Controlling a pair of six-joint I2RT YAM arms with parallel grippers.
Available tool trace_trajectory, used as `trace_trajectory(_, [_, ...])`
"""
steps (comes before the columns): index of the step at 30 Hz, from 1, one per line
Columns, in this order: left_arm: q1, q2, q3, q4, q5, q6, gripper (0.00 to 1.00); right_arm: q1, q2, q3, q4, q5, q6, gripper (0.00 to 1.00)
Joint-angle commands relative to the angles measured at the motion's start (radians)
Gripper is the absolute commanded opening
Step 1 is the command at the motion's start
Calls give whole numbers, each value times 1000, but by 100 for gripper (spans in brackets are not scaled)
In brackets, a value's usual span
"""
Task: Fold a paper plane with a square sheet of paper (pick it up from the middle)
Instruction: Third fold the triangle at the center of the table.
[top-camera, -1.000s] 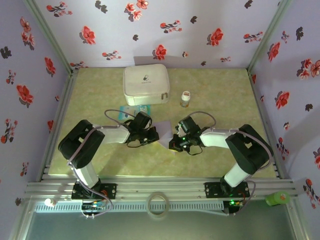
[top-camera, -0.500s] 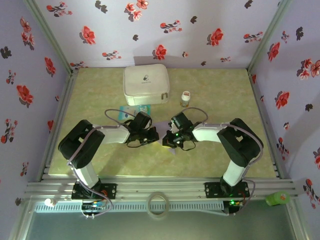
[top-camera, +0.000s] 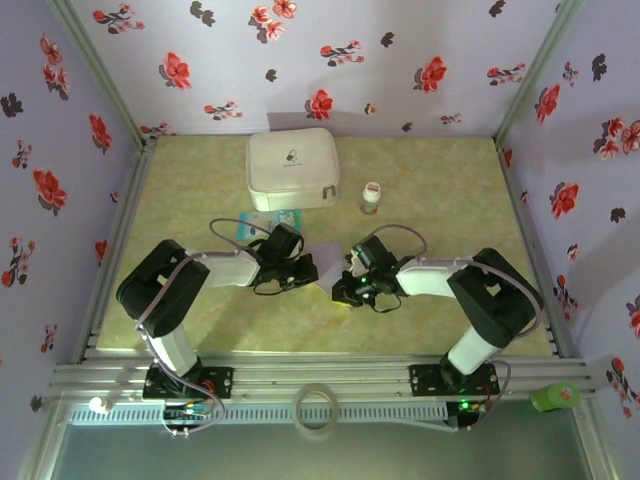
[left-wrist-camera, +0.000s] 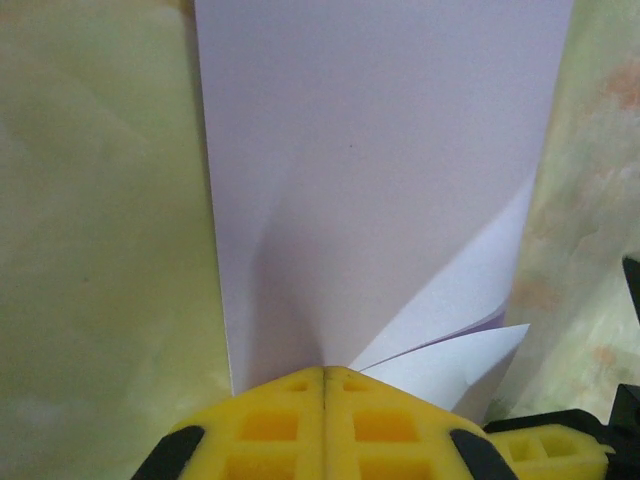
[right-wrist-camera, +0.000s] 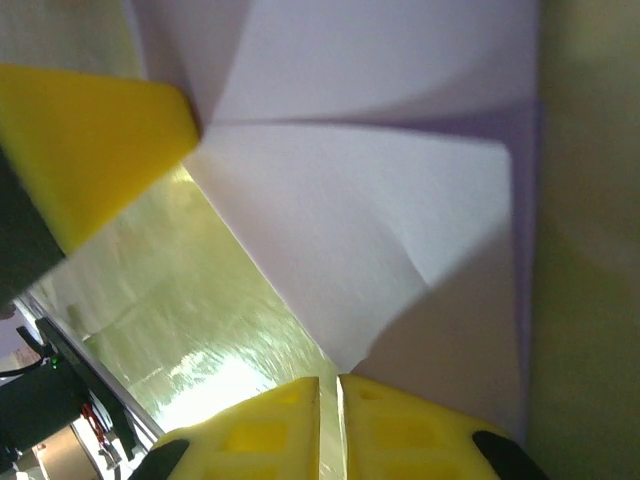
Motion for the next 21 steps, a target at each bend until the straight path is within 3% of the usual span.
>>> trace_trajectory(1, [13,30,-33,-65,-48,-1,0,-13,-40,-58,-79,-6,-23,12])
trace_trajectory(11, [11,-1,-60,-26,-31,-47,0,-72,-237,-137,-152,16,-45,10])
trace_trajectory(17, [-20,-51,-97,51,-28,-143,0,-82,-324,-59,-330,264,-77,11])
trace_trajectory(21, [-46,-104,-118,70,-69,-196,2,-82,-311,-16,-343,299,-77,16])
